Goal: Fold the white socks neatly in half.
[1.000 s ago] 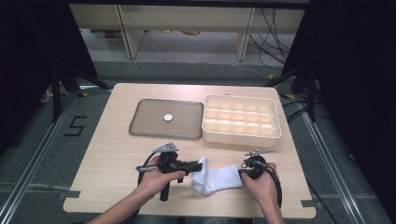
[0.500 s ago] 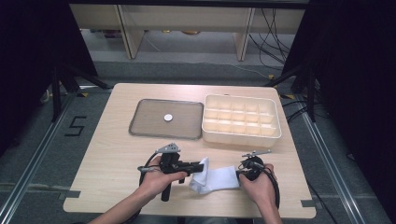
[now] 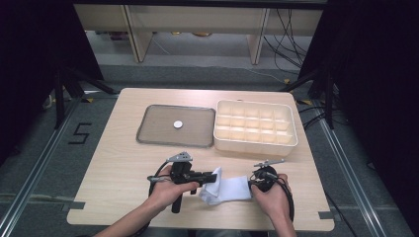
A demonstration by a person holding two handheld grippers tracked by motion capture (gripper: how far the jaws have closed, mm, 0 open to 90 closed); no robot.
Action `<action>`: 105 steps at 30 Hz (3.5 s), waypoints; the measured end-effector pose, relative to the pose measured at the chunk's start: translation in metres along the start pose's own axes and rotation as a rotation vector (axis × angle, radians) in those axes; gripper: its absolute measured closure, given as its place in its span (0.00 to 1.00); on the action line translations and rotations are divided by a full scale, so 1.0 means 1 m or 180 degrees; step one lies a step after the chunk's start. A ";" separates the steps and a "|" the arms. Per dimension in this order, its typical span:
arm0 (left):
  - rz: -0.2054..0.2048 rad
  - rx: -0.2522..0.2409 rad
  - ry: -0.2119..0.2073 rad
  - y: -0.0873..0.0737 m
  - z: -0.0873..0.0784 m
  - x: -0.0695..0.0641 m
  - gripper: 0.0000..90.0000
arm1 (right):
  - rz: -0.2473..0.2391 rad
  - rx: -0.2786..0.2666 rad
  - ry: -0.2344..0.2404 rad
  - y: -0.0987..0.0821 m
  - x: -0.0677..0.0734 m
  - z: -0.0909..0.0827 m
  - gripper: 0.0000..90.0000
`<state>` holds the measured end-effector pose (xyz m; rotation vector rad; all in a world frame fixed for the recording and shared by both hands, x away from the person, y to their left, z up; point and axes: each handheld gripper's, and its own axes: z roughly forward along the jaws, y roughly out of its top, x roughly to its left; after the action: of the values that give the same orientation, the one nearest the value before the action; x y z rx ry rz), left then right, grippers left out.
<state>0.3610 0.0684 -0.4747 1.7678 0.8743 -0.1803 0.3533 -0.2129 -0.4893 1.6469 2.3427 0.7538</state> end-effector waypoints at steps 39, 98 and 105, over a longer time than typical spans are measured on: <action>-0.0004 0.0103 0.0015 -0.003 0.009 0.003 0.91 | -0.0118 -0.0012 0.0047 0.002 0.020 0.002 1.00; 0.0069 0.0221 0.0072 -0.007 0.020 0.005 0.91 | -0.0185 -0.0005 0.0133 0.002 0.040 0.005 1.00; 0.0102 0.0230 0.0099 -0.007 0.021 0.003 0.91 | -0.0306 0.0003 0.0221 0.003 0.038 0.007 1.00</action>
<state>0.3651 0.0524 -0.4895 1.8550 0.8707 -0.1657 0.3442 -0.1752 -0.4883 1.5195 2.4497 0.8030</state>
